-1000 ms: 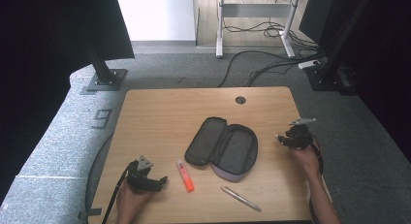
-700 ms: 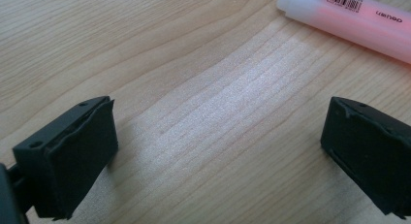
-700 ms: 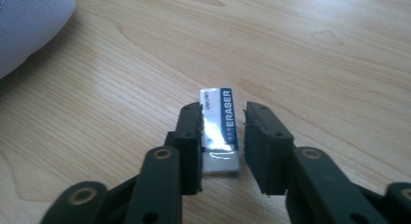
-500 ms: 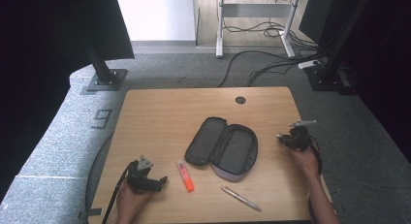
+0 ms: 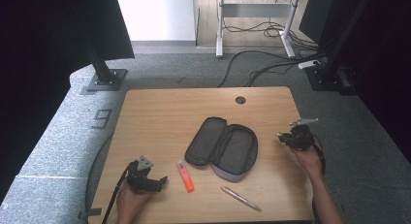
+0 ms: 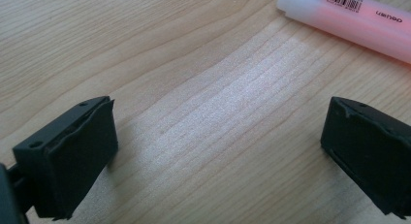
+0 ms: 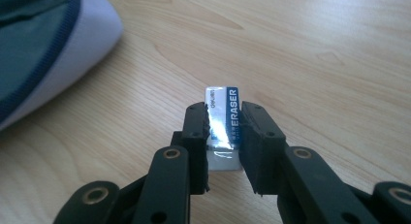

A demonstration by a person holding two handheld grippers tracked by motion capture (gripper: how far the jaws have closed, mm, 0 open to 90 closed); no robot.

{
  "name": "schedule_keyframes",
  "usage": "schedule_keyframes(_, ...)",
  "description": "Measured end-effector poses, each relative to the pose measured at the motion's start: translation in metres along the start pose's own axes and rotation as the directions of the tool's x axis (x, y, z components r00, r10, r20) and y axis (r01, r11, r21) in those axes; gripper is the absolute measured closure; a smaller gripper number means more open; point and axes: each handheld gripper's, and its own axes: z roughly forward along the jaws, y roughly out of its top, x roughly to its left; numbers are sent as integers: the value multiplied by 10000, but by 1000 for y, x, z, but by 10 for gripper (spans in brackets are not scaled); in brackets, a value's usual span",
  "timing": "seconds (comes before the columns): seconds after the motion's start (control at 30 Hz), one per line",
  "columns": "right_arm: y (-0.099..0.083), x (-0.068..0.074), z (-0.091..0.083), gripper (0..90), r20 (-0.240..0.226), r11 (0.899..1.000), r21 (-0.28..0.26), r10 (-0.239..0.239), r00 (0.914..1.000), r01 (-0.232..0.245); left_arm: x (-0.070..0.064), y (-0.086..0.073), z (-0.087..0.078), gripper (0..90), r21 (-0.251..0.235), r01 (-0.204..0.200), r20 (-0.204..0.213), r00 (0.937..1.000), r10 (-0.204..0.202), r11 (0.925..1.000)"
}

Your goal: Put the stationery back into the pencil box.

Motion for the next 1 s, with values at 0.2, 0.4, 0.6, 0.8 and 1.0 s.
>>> schedule_keyframes(0.2,8,11,-11,715,-194,9994,-214,-267,9995,263,0,0,0,0,-3,2,0,10000,-2,10000)
schedule_keyframes(0.4,15,23,-20,715,-392,9975,-386,-601,9974,586,0,0,0,0,-3,2,0,10000,-2,10000)
schedule_keyframes(0.6,23,34,-28,715,-572,9951,-539,-855,9947,824,0,0,0,0,-3,4,-2,10000,-4,10000)
schedule_keyframes(0.8,29,44,-31,714,-813,9929,-717,-1007,9916,950,0,0,0,0,-7,11,-1,10000,-11,10000)
schedule_keyframes(1.0,35,57,-29,714,-992,9888,-747,-1363,9857,1292,0,0,0,0,-7,9,-2,10000,-9,10000)
